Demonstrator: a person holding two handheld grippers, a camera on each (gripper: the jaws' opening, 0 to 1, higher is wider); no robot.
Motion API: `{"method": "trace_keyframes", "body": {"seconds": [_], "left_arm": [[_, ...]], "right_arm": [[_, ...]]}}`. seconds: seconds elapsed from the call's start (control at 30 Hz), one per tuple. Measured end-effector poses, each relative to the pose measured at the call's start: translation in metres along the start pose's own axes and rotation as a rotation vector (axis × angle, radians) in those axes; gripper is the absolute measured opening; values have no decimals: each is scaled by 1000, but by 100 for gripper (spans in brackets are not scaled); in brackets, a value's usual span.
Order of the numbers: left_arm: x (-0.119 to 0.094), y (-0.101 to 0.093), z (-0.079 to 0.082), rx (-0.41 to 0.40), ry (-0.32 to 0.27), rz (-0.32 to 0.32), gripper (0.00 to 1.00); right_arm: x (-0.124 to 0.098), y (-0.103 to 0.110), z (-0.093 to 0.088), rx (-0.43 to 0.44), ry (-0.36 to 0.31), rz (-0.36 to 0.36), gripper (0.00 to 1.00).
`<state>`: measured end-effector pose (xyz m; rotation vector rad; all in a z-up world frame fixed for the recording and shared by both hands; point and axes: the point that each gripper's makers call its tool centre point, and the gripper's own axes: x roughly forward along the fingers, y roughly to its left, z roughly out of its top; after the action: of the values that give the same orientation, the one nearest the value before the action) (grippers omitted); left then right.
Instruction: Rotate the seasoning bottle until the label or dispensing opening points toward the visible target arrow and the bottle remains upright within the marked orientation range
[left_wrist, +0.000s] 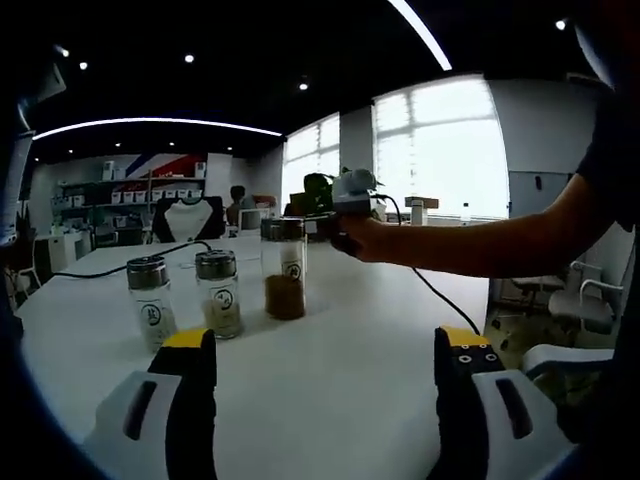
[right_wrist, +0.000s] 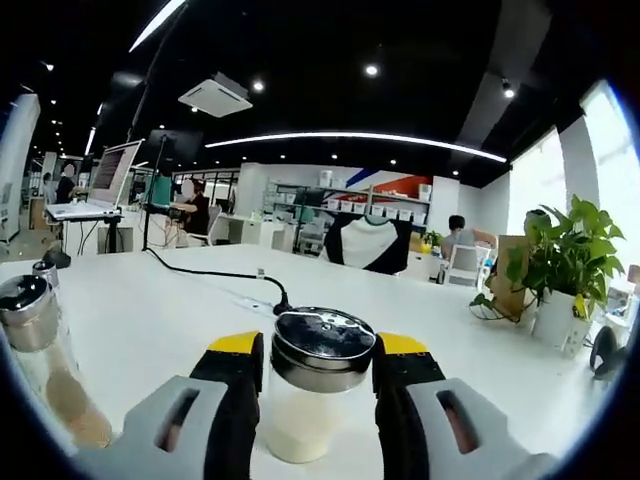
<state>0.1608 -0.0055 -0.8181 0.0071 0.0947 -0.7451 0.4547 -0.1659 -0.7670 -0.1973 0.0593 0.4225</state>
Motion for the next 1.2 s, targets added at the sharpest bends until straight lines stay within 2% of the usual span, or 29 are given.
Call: {"method": "trace_keyframes", "body": {"seconds": [0.23, 0.7, 1.03, 1.2], "left_arm": [[1, -3, -1, -9, 6, -9, 100], [1, -1, 1, -38, -2, 1, 100], [5, -5, -1, -43, 6, -12, 99], [5, -2, 5, -54, -23, -4, 96]], "right_arm": [[-1, -1, 0, 29, -2, 15, 39], [-33, 8, 3, 68, -6, 59, 37], [-61, 20, 16, 73, -59, 104, 37], [-81, 32, 24, 99, -91, 133, 37]]}}
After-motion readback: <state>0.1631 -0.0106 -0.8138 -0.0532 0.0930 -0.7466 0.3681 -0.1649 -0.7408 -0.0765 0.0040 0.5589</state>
